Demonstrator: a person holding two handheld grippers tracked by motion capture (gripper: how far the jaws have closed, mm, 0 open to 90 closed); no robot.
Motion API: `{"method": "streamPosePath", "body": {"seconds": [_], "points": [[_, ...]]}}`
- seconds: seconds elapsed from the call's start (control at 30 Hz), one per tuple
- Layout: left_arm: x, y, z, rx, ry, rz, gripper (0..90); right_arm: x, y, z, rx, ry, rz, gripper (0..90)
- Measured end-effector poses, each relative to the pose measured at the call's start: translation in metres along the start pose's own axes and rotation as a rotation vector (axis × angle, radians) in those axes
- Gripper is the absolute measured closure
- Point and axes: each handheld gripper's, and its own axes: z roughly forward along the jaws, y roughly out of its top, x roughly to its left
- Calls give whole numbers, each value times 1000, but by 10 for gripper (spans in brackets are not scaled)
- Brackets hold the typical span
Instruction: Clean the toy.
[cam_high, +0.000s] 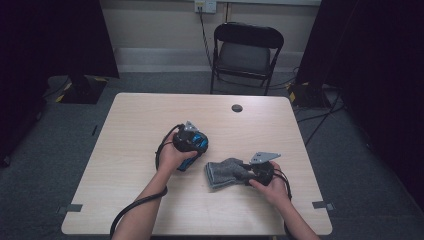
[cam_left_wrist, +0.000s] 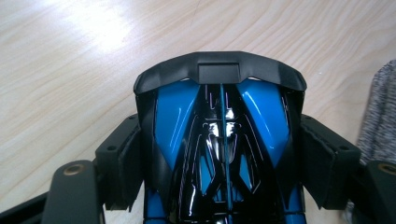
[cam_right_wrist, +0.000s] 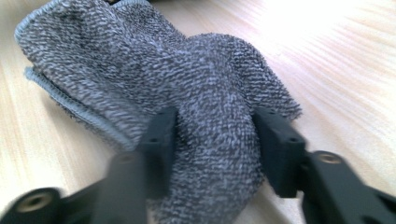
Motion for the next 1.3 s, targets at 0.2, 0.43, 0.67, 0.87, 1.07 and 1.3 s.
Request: {"method": "streamPosePath", "body": {"seconds": [0.2,0.43,0.67,0.87,1.07,1.3], "points": [[1,-1,-12,-31,-11,-18,256,1,2,1,-10,-12,23,748],[1,2,-29,-63,-24,-11,256,-4,21,-9,-39,-26,60,779],[-6,9,-46,-98,-38,5,256,-18,49,-28,-77,-78,97,781],[-17,14,-54,-123,-70,24,256,-26,62,-35,-96,-116,121,780],[-27,18,-57,-136,-105,33,256,-29,73,-41,-124,-140,149,780],[-33,19,-57,-145,-128,37,256,-32,81,-43,-132,-151,166,781]]}}
